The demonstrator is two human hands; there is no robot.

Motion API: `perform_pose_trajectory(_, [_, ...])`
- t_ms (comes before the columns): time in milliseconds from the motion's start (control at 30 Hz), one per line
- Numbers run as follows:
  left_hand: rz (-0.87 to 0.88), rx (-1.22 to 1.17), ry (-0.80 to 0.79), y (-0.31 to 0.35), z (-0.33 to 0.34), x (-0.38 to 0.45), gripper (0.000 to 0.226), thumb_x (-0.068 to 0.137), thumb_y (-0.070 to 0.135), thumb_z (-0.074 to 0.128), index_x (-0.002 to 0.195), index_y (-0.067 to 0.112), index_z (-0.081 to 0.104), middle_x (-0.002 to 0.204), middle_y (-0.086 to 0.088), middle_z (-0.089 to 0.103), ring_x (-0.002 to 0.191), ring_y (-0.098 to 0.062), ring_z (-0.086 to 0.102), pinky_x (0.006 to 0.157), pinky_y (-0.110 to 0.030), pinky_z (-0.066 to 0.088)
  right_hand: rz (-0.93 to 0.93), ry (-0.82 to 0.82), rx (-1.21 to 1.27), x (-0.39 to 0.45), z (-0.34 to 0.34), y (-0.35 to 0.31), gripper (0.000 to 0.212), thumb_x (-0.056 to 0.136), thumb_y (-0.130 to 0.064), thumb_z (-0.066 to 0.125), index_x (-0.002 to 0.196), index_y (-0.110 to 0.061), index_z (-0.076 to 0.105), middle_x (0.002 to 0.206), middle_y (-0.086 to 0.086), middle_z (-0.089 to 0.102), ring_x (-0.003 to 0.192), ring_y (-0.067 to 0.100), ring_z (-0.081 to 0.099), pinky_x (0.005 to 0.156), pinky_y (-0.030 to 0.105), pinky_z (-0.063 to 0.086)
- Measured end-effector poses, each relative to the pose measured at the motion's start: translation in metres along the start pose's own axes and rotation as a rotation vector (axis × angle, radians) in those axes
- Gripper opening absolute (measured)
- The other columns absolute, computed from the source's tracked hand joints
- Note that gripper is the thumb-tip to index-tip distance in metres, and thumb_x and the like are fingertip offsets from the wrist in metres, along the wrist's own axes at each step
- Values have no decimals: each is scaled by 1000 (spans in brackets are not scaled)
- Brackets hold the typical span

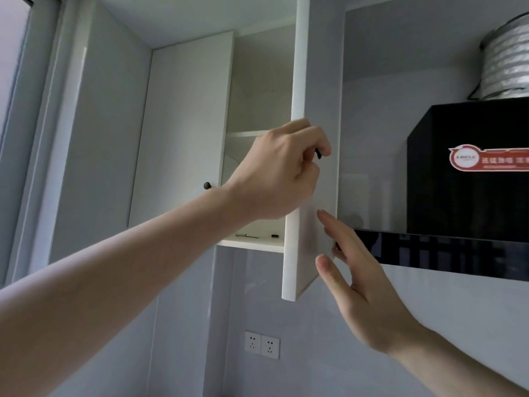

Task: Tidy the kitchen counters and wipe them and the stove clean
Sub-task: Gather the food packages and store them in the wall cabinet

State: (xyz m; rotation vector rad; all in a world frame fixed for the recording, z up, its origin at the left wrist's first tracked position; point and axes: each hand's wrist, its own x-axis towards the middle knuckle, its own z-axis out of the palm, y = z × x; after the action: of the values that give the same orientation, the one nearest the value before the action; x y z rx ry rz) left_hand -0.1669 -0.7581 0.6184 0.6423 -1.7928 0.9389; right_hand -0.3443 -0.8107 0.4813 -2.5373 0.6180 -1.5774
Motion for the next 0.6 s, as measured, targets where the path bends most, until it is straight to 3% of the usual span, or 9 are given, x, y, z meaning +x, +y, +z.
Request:
perform_pose_trajectory(100, [-73, -142, -41, 9, -7, -4, 40, 79, -9, 49, 104, 14, 70, 94, 3, 66, 76, -4, 57, 69, -24, 47, -17, -11, 15, -14, -4, -6, 61, 101, -54, 43, 157, -43, 22, 159, -33, 24, 149, -5, 23, 123, 41, 27])
perform_pose_trajectory(200, [-122, -226, -75, 20, -18, -19, 45, 82, -14, 46, 108, 15, 69, 109, 7, 64, 90, -13, 63, 81, -30, 55, -29, -7, 38, -25, -6, -11, 62, 102, -50, 45, 158, -38, 23, 159, -27, 30, 148, 1, 29, 121, 40, 30])
perform_pose_trajectory(367, [-165, -143, -170, 27, -35, -64, 48, 81, -11, 44, 113, 18, 66, 116, 4, 61, 103, -11, 62, 84, -34, 54, -4, 66, 140, -41, -10, -20, 58, 104, -39, 53, 156, -37, 27, 152, -30, 39, 141, -2, 39, 112, 27, 36])
perform_pose_trajectory(600, [-291, -60, -354, 36, -45, -159, 44, 85, -7, 55, 114, 25, 64, 118, 11, 58, 106, -10, 60, 88, -33, 53, 85, 173, 167, -99, 16, -16, 65, 97, -27, 61, 155, -27, 34, 157, -21, 36, 144, 1, 37, 114, 32, 37])
